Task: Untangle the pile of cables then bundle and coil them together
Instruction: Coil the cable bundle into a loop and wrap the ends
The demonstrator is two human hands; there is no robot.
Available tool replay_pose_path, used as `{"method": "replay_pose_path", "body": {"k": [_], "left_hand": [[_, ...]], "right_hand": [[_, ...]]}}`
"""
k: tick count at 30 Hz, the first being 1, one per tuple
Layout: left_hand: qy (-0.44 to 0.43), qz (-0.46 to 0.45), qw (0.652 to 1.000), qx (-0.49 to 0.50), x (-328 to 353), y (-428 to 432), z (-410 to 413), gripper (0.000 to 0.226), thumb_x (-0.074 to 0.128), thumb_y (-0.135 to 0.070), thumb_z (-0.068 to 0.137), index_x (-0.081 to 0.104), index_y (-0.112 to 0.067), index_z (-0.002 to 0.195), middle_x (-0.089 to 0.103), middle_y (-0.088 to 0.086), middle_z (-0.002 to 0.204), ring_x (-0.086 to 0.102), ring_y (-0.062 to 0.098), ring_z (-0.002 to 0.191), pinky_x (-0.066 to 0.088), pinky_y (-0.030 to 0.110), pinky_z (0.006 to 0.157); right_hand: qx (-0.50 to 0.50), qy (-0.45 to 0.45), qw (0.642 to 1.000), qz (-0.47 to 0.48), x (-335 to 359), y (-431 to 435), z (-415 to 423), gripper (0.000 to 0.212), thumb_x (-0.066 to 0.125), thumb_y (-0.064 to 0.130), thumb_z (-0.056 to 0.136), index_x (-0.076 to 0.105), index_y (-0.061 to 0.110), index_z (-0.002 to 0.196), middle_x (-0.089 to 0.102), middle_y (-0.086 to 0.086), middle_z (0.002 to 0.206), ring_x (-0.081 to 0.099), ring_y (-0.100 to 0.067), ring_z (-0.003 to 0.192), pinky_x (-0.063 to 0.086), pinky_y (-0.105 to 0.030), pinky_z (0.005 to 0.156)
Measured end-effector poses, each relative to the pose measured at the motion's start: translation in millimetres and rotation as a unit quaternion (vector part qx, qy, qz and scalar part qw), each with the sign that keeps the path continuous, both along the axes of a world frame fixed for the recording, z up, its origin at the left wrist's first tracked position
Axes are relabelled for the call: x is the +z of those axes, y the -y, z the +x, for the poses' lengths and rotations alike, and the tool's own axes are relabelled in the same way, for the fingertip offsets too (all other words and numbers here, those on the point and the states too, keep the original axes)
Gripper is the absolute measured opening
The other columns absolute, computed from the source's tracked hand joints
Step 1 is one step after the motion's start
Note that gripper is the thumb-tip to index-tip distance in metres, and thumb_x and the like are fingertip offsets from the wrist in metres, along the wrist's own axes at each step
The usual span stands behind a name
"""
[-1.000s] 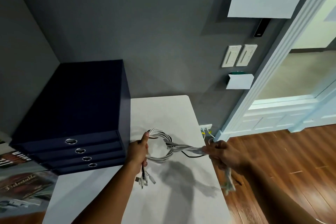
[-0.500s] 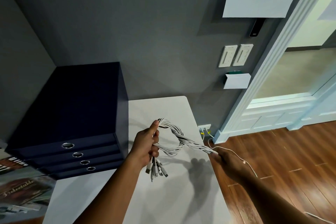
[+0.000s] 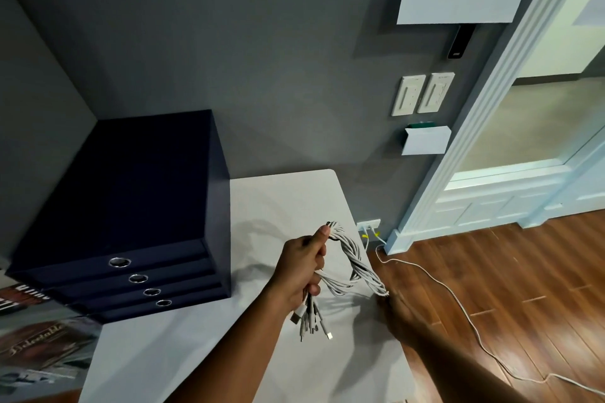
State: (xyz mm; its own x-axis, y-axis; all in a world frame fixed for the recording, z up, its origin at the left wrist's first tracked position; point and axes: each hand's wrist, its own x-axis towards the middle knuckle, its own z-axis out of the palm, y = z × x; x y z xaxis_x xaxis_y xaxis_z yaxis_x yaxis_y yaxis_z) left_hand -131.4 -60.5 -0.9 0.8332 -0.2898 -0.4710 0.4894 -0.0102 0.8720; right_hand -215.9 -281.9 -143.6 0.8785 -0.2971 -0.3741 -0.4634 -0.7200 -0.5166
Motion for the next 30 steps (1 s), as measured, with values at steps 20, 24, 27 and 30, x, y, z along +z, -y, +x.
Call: {"method": "replay_pose_path", "body": {"k": [20, 24, 27, 30], "left_hand": [[0.099, 0.140, 0.979, 0.109, -24.5, 13.5, 0.8, 0.051, 0.061, -0.049, 0.094, 0.050, -0.011, 0.061, 0.040, 0.002, 0.052, 0.032, 0.021, 0.043, 0.031, 0.028, 0.047], [0.133, 0.238, 0.955, 0.117, -34.5, -4.6, 11.7, 0.052, 0.061, -0.047, 0.094, 0.049, -0.014, 0.057, 0.050, 0.010, 0.055, 0.048, 0.036, 0.062, 0.035, 0.031, 0.057], [0.172, 0.314, 0.929, 0.093, -42.6, -18.6, 13.7, 0.051, 0.060, -0.048, 0.095, 0.048, -0.014, 0.059, 0.051, 0.001, 0.059, 0.051, 0.029, 0.067, 0.032, 0.032, 0.058], [0.198, 0.340, 0.917, 0.062, -50.3, -29.2, 15.7, 0.056, 0.061, -0.050, 0.094, 0.041, -0.014, 0.056, 0.044, -0.001, 0.054, 0.044, 0.024, 0.057, 0.030, 0.034, 0.055]], "right_hand": [[0.026, 0.098, 0.989, -0.107, 76.5, -75.4, 54.2, 0.049, 0.041, 0.060, 0.097, 0.042, 0.017, 0.120, 0.071, -0.013, 0.106, 0.063, -0.035, 0.105, 0.042, -0.037, 0.075], [0.046, 0.155, 0.970, -0.182, 83.4, -79.0, 45.5, 0.051, 0.043, 0.063, 0.094, 0.040, 0.017, 0.115, 0.072, -0.007, 0.095, 0.066, -0.032, 0.094, 0.034, -0.033, 0.062], [0.137, 0.182, 0.954, -0.195, 87.9, -75.5, 42.6, 0.045, 0.045, 0.061, 0.095, 0.043, 0.017, 0.106, 0.072, -0.005, 0.090, 0.065, -0.033, 0.089, 0.032, -0.034, 0.060], [0.237, 0.279, 0.912, -0.184, 85.8, -64.0, 38.8, 0.039, 0.049, 0.056, 0.092, 0.048, 0.017, 0.092, 0.068, -0.002, 0.067, 0.063, -0.029, 0.063, 0.029, -0.032, 0.049]]}}
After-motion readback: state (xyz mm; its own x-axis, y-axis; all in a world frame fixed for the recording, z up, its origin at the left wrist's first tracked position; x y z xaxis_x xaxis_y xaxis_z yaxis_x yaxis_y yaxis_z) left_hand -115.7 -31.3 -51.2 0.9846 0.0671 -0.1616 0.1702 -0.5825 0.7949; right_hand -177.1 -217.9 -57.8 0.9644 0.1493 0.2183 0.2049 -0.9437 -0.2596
